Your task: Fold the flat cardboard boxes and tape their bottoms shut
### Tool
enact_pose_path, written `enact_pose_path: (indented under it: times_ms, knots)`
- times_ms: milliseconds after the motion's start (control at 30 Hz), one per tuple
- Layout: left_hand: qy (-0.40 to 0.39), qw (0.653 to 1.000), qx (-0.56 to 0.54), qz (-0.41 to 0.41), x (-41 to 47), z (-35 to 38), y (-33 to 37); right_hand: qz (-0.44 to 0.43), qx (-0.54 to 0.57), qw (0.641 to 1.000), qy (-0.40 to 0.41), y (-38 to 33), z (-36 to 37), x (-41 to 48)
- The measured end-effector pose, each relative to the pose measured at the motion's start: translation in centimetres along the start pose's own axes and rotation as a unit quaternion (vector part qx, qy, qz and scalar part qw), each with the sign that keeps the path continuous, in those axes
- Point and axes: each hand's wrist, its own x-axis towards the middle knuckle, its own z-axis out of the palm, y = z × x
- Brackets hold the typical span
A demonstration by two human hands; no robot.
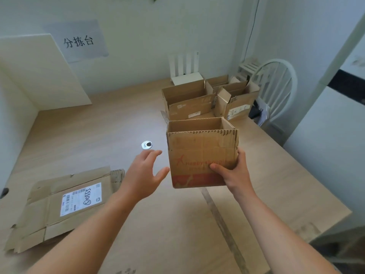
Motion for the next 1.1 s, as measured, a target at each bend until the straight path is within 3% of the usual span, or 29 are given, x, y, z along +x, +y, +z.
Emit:
enact_pose_path:
  times_ms: [200,333,700,1100]
  knots:
    - [-0.062,0.975,0.211,-0.007,9.9,1.4,-1.3,0.011,-0.003,1.0,-0.008,2.3,-0.9,11.9]
    - [-0.092,0.958,0.27,-0.034,15.6,2.8,-2.0,-0.001,-0.014,1.0,-0.028,3.1,-0.4,19.7]
    - [-0.126,0.96,0.234,-0.093,22.9,9.3,-4.9,-0.03,-0.04,0.996,-0.071,7.8,1.8,31.6]
    - [-0.14,0.963,0.188,-0.131,24.3,11.7,-4.8,-0.009,-0.088,0.994,-0.064,10.0,1.7,35.0]
